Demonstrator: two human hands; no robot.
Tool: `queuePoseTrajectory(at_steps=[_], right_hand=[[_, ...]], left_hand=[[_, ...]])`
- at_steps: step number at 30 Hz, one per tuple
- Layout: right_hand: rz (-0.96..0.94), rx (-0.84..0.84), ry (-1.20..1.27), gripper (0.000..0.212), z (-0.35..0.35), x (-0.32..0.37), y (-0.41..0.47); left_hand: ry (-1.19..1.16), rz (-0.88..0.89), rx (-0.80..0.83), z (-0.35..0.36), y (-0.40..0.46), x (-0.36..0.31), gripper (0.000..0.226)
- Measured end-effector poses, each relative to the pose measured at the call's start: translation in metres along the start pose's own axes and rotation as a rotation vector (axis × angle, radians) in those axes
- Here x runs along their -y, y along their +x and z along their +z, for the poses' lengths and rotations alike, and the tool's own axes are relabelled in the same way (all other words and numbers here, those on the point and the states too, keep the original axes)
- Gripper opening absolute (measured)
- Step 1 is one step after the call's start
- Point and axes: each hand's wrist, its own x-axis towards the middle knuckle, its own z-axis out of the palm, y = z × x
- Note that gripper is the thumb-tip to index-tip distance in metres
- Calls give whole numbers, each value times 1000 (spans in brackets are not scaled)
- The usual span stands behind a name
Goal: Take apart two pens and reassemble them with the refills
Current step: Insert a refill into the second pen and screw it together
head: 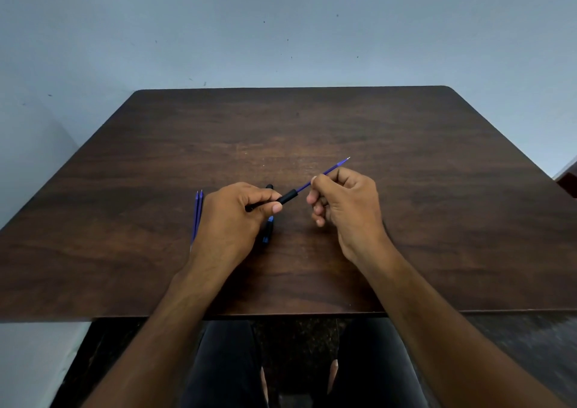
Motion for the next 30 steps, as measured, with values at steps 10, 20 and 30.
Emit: queuePoseTrajectory(at_steps=[10, 20, 30], right_hand=[[-62, 22, -65, 13, 1, 0, -6], [-66, 59, -102, 10, -3, -6, -6], [-81, -13, 222, 9, -16, -3, -11]], left_hand=[[15, 87, -23, 2, 3, 3, 22], [18, 94, -27, 3, 4, 5, 21], [-35, 49, -30, 3, 1, 2, 23]])
